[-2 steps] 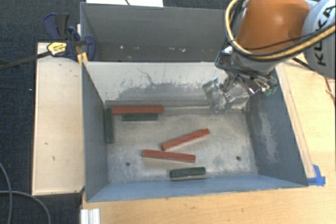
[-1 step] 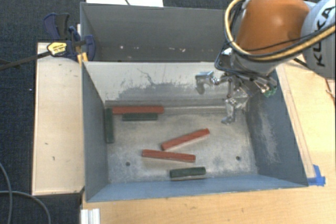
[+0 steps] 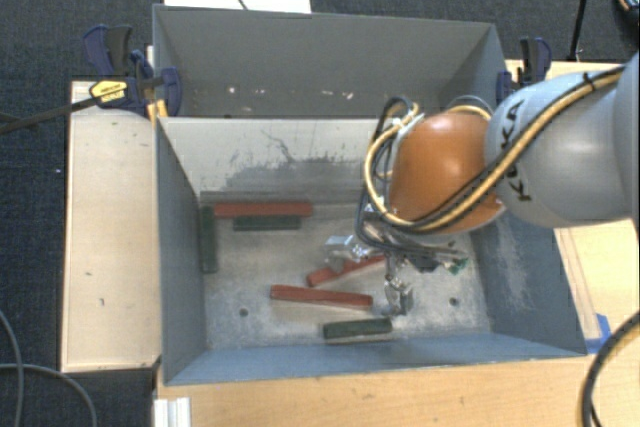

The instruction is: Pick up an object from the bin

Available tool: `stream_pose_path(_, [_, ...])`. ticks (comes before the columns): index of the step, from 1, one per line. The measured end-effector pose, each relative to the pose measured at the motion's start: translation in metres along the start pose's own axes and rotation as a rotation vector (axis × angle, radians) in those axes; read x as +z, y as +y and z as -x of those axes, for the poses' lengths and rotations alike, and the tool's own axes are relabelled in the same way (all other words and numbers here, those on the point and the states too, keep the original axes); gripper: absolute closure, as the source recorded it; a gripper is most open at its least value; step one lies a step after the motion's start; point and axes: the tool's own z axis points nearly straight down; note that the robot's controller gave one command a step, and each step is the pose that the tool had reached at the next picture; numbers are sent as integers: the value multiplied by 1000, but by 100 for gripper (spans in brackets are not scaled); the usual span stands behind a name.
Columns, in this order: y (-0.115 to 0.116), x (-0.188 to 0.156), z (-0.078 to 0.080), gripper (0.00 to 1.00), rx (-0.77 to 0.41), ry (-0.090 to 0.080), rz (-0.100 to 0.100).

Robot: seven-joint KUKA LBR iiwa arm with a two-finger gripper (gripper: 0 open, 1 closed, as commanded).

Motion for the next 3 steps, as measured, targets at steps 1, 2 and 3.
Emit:
stream_pose_path(1, [11,14,59,0,87,-10,-5])
stream_pose_path(2, [9,13,57,100,91,-8,-7])
stream_pose_path(3, [6,-155,36,100,72,-13,-12])
